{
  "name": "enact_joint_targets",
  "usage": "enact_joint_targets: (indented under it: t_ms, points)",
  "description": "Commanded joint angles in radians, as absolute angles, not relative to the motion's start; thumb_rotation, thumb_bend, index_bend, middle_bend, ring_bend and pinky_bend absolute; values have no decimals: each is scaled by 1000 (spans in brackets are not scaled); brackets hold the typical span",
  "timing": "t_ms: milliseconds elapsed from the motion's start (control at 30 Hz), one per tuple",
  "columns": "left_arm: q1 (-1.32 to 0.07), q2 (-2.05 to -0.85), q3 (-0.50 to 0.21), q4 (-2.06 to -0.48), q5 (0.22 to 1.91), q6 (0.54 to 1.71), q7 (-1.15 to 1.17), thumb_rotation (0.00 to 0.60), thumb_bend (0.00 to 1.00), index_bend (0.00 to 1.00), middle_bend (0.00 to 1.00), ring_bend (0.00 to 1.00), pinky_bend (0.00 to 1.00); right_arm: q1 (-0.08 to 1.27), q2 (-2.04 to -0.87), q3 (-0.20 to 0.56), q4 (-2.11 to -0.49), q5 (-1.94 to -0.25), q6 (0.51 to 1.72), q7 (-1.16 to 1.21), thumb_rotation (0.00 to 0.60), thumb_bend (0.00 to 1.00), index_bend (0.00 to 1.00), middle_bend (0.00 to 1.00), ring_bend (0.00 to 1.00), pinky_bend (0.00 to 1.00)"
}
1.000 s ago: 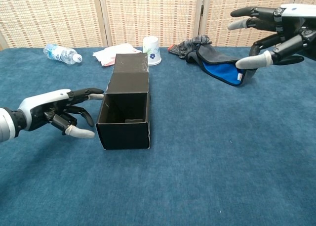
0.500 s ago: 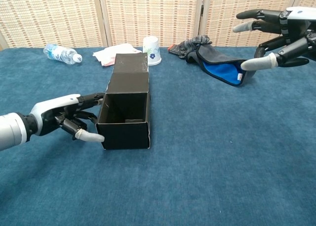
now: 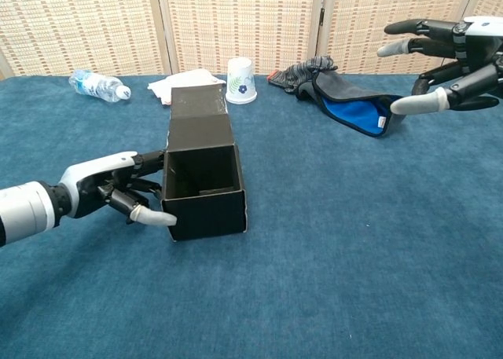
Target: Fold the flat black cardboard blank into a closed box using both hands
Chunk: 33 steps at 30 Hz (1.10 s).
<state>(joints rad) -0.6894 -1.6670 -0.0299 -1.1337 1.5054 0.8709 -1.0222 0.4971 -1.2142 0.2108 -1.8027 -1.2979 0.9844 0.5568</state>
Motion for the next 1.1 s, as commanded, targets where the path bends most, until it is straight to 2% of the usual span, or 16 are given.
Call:
enact_joint_targets:
  t_ms: [33,300,600,833,967,1033,1100]
  points:
    - [-687,-1682,-29,-1118,1508,881,-1041,600,82,0,0,490,751,495,-1213,210,-1799,-1298,984,565,600,0,0,73,614,1000]
    - [-679,-1720,-40,-1076,1497,903,-1074,600,83,23,7,546,751,495,-1220,210,-1787,-1296,982,574,600,0,0,78,614,1000]
    - [-676,-1743,-33,-1023,1522,939,-1137,600,131,197,199,572,755,504,-1239,214,-1770,-1284,971,578,600,0,0,86,614,1000]
    - [-689,-1723,-19,-996,1562,969,-1230,600,147,248,243,575,755,509,-1253,220,-1773,-1252,955,579,600,0,0,110,591,981]
    - [-692,-1683,-6,-1013,1594,1008,-1282,600,147,246,243,575,755,521,-1262,242,-1785,-1183,897,649,600,0,0,131,384,801]
    - [-693,-1655,3,-1033,1615,1034,-1298,600,147,246,243,575,755,532,-1267,261,-1785,-1155,847,724,600,0,0,121,268,594]
    - [-692,-1634,8,-1053,1628,1056,-1301,600,147,246,243,575,755,547,-1274,279,-1775,-1145,791,799,600,0,0,89,177,435]
